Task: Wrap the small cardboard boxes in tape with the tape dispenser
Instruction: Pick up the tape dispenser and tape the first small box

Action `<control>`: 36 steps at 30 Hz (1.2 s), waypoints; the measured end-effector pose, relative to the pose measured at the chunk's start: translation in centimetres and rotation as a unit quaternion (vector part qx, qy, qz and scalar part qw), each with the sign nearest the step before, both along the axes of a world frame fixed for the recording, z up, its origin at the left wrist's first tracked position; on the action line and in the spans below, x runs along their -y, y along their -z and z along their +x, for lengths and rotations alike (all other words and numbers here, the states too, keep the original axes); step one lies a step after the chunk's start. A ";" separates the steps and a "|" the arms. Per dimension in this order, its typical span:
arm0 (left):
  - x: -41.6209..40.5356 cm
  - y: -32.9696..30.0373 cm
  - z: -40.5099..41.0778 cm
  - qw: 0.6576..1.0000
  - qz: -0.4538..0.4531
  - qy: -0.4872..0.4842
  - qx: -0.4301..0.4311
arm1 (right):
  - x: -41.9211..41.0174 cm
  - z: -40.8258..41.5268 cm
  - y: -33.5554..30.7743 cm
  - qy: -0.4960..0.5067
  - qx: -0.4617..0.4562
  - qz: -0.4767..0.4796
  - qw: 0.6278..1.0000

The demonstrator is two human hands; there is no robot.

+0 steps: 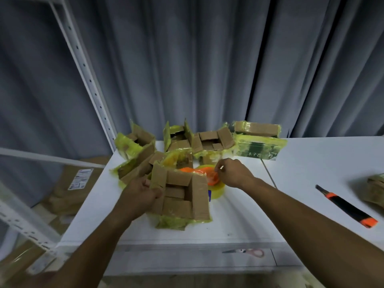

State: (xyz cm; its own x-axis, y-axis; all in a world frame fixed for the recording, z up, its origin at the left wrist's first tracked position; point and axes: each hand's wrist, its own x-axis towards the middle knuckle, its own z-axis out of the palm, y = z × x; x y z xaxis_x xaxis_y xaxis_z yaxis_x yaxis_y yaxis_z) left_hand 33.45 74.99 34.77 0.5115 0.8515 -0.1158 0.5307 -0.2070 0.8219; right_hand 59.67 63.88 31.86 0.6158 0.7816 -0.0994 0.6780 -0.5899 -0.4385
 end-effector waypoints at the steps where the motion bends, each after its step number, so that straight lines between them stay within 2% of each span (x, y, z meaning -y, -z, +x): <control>1: -0.2 0.2 -0.3 1.000 0.012 -0.004 -0.003 | -0.3 0.1 0.5 -0.003 0.006 -0.014 1.000; 5: -1.2 0.7 -0.7 0.998 0.057 -0.034 -0.009 | -1.8 0.0 2.3 -0.031 0.011 -0.071 0.997; 8: -2.3 1.0 -0.9 0.997 0.061 -0.053 -0.012 | -3.0 -0.4 3.3 -0.069 0.013 -0.079 0.994; 11: -3.4 1.1 -1.2 0.995 0.067 -0.066 -0.009 | -4.2 -0.7 4.3 -0.094 0.012 -0.134 0.987; 21: -4.1 1.0 -0.7 0.996 0.066 -0.052 0.002 | -6.1 -0.6 5.7 -0.115 -0.003 -0.202 0.973; 29: -2.7 0.6 -0.2 0.998 0.032 -0.058 0.017 | -2.5 -1.0 4.3 -0.125 0.007 -0.084 0.989; 33: -1.8 0.5 0.3 0.998 0.021 -0.053 0.008 | 0.2 -0.1 3.3 -0.074 -0.030 -0.023 0.997; 36: -1.2 0.6 1.1 0.999 0.018 -0.047 -0.005 | 1.2 0.7 2.1 -0.024 0.059 -0.013 0.998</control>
